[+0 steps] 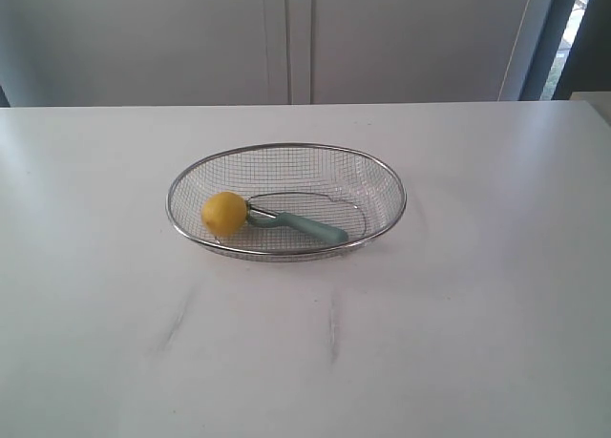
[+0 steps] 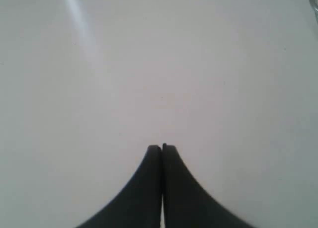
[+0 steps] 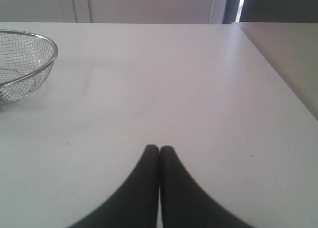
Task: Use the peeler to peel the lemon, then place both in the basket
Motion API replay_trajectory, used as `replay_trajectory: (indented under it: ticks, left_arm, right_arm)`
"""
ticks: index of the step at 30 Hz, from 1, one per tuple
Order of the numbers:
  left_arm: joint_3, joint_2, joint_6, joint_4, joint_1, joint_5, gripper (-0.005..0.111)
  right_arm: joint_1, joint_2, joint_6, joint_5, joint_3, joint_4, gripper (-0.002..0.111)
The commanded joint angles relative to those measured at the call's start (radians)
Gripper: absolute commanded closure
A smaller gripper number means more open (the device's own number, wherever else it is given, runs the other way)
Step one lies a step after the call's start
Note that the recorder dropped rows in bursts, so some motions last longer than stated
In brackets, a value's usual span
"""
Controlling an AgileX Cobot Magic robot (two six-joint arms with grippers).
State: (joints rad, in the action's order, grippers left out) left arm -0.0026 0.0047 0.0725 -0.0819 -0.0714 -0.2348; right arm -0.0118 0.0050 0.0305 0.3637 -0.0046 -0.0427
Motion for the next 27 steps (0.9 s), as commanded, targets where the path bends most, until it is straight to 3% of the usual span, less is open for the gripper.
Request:
replay_trajectory:
  ticks: [1, 27]
  left_arm:
    - [0.003, -0.005, 0.001, -0.002, 0.003, 0.003, 0.107]
    - [0.003, -0.005, 0.001, -0.002, 0.015, 0.003, 0.107]
  right_arm:
    - [0.001, -0.005, -0.007, -0.016, 0.005, -0.006, 0.108]
    - [0.001, -0.005, -0.007, -0.016, 0.005, -0.006, 0.108]
